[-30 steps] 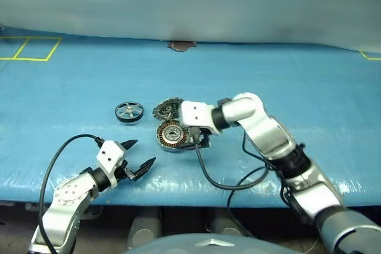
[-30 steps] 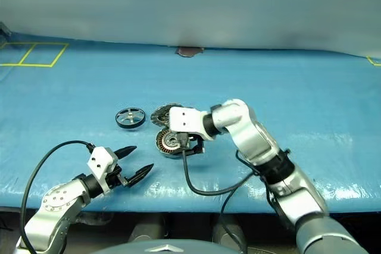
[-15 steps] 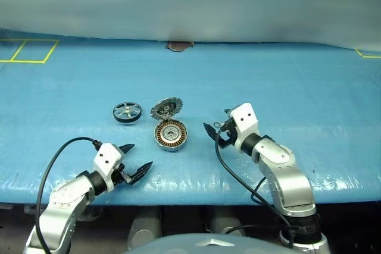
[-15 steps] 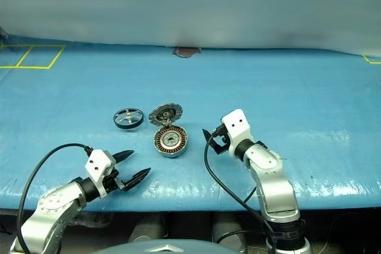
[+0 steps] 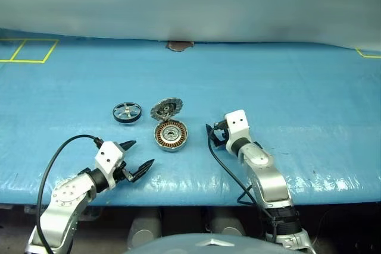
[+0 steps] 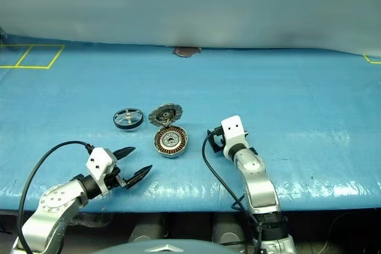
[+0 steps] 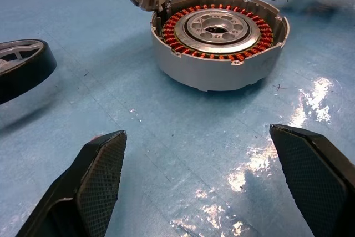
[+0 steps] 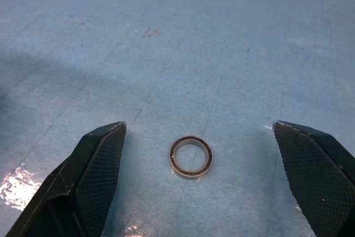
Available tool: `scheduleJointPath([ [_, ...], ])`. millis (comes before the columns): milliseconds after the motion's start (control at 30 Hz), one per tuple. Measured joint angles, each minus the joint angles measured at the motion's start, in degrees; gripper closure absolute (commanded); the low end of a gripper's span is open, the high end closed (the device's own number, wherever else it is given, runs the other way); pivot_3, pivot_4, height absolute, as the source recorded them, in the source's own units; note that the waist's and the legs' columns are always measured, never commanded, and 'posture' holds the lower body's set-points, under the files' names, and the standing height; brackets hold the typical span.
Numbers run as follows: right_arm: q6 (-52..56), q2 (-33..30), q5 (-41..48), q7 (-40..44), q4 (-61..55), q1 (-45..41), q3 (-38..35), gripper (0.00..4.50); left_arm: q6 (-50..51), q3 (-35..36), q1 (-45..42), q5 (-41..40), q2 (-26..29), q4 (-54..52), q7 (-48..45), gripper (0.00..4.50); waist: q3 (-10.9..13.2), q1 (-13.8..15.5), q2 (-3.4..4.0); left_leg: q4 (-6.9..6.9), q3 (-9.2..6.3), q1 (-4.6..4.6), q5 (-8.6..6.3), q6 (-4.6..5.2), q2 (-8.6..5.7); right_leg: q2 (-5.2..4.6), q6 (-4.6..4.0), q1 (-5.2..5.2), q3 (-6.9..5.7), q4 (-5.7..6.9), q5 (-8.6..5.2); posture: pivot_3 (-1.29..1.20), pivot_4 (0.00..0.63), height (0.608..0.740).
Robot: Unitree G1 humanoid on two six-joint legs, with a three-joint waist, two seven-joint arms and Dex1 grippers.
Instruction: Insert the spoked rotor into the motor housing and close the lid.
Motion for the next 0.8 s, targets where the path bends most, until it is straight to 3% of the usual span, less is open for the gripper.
scheduleJointPath([
  [133,-0.2,0.1,0.5,-0.3,0.6,0.0,0.1,0.03,-1.1,0.0,0.0,0.4,-0.3,0.0,0.2,0.00,0.0,0.0,-0.01,0.00,0.00,0.02,0.00,0.00,0.00,0.00,0.00,0.02,0.00,0.00,0.00,0.00,0.150,0.740],
  [233,-0.3,0.4,1.4,-0.4,0.9,0.1,0.2,0.56,-2.1,-0.1,0.0,1.7,-0.4,0.0,0.8,0.00,0.0,0.0,-0.01,0.01,0.00,0.05,0.00,0.00,0.00,0.01,0.00,0.05,0.00,0.01,0.00,0.00,0.150,0.740],
  [567,1.9,0.2,3.6,0.0,-1.7,1.5,1.8,3.78,-3.0,-0.2,0.0,2.2,-1.0,0.0,1.3,0.00,0.0,0.0,-0.04,0.02,-0.01,0.05,0.00,0.00,0.01,0.01,0.00,0.06,0.00,0.01,0.00,0.00,0.150,0.740],
  [800,6.6,-1.4,4.4,2.6,-8.3,-1.0,5.8,3.83,-3.0,-0.2,0.0,2.2,-1.1,0.0,1.3,0.00,0.0,-0.1,0.01,0.01,0.00,0.02,0.00,0.00,0.01,0.02,0.00,0.00,0.02,0.02,0.00,0.00,0.150,0.740],
])
